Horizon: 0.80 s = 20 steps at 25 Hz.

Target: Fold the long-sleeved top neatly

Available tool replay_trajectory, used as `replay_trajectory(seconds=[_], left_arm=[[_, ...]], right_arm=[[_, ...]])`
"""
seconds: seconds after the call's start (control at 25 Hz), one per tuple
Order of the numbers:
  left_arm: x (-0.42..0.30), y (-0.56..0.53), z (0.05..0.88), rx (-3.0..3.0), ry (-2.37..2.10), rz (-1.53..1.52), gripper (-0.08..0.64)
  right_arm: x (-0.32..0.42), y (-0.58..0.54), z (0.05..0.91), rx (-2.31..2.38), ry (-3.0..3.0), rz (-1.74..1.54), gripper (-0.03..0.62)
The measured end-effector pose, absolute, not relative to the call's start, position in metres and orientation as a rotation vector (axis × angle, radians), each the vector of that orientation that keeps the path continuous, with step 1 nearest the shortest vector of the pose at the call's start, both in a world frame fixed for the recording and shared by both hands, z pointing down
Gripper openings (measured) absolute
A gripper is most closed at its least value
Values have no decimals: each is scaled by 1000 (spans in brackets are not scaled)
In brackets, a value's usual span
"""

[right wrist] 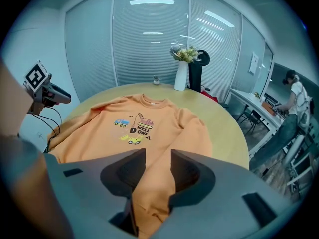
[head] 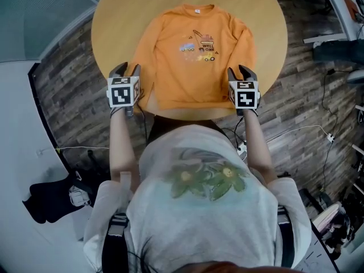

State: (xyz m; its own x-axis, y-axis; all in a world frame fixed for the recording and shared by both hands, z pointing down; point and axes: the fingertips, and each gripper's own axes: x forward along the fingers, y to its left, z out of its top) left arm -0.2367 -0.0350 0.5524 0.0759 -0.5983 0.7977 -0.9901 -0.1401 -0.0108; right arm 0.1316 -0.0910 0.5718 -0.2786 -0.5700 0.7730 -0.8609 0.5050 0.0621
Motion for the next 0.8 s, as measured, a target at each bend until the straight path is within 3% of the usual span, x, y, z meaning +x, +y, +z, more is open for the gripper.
replay_trajectory(seconds=[0.36,0.8], left_arm=[[-269,-6,514,1848,-1614,842,151],[-295,74,570,1723,-1513,754,152]], right_arm=[[103,-48,562,1192,-1977,505,152],[44,-2,556,1145,-1992,490,152]])
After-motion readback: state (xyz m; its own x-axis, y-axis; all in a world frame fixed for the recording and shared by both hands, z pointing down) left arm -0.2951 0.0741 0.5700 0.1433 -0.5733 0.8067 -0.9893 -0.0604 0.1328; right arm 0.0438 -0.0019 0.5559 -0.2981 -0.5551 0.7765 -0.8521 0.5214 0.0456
